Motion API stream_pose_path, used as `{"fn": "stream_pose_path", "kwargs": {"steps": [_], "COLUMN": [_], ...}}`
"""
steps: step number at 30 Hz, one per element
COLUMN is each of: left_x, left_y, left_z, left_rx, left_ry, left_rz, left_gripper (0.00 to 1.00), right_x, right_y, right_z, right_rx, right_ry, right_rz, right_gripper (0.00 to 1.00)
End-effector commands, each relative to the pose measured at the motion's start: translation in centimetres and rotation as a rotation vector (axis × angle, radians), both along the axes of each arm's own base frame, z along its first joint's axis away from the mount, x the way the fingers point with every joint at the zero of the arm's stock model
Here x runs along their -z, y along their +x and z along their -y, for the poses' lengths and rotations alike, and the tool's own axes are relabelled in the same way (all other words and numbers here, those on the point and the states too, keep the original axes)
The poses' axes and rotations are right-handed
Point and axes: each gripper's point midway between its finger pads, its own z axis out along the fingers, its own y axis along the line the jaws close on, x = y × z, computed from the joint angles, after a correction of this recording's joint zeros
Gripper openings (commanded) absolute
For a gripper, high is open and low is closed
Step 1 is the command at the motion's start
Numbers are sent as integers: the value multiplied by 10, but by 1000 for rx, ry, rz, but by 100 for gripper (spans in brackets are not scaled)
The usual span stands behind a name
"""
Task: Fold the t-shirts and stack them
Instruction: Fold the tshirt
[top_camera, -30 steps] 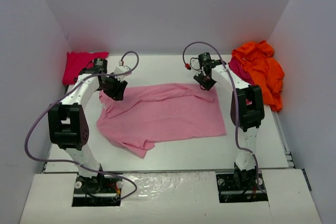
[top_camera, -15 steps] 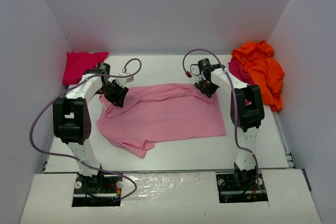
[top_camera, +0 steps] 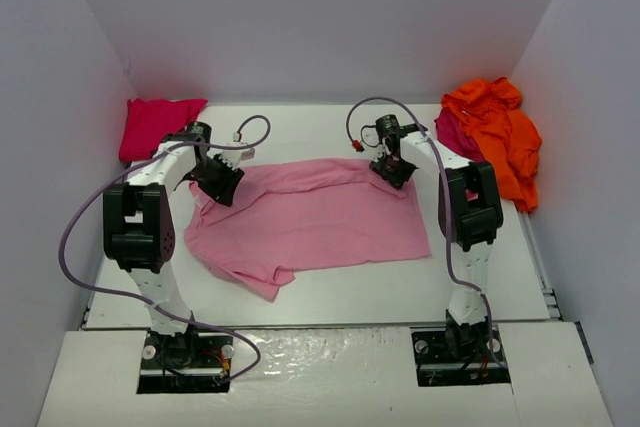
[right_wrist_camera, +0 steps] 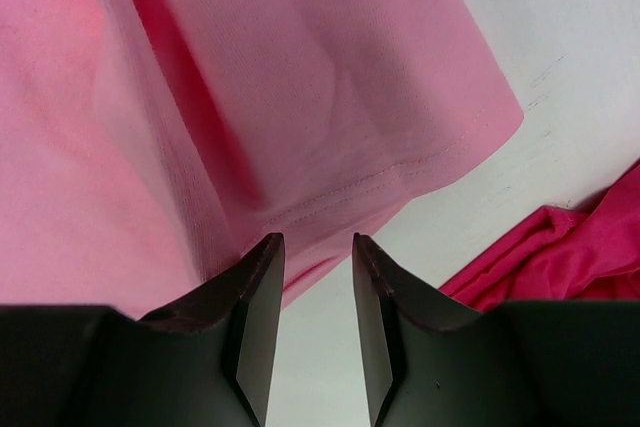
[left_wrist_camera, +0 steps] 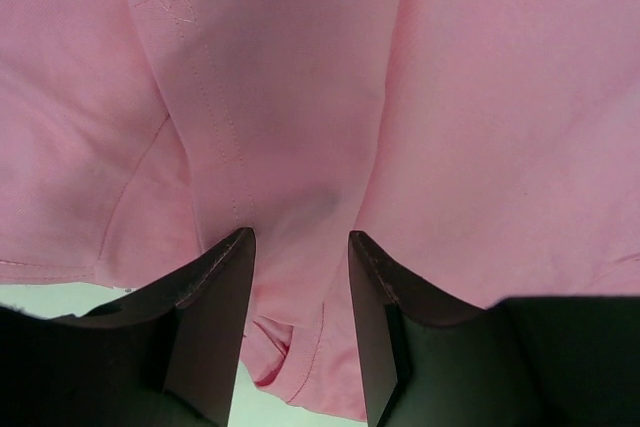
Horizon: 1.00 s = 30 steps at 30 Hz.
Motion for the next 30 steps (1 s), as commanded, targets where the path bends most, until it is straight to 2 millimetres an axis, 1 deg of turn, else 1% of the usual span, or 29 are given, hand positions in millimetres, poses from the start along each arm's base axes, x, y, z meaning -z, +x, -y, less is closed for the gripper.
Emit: {"fn": "stream_pose_path", "kwargs": {"steps": [1,4,13,17,19,21,25,30], "left_x": [-24,-25,-22,-19,-17,-16,-12,-13], "left_y": [14,14,10,8,9,9,11,14], "left_z": [-5,-9,-20,-18,-18,-18,-18,-20], "left_rx": [-2,-4,-19,-17,-18,-18,-21,-24], "left_ry": [23,40,67,60,58,58,59,67], "left_rz": [95,99,96,88,83,82,75,83], "left_gripper": [39,39,39,39,39,39,38,38], "right_x": [-31,-34,-69,-82,-84,-81,-64,-48], "right_y": [-3,-5,-2,-4,-6,-12,-22,-30], "right_z": [4,7,6,0,-4,-7,-12,-19], "right_rx": [-9,-9,-4,-11,-18,-28,-41,-61], "right_ry": [-22,-28,-8,21,43,51,55,51], "right_rz": [48,50,128,141,137,113,57,8], "right_gripper": [31,31,33,33,35,36,35,35]}}
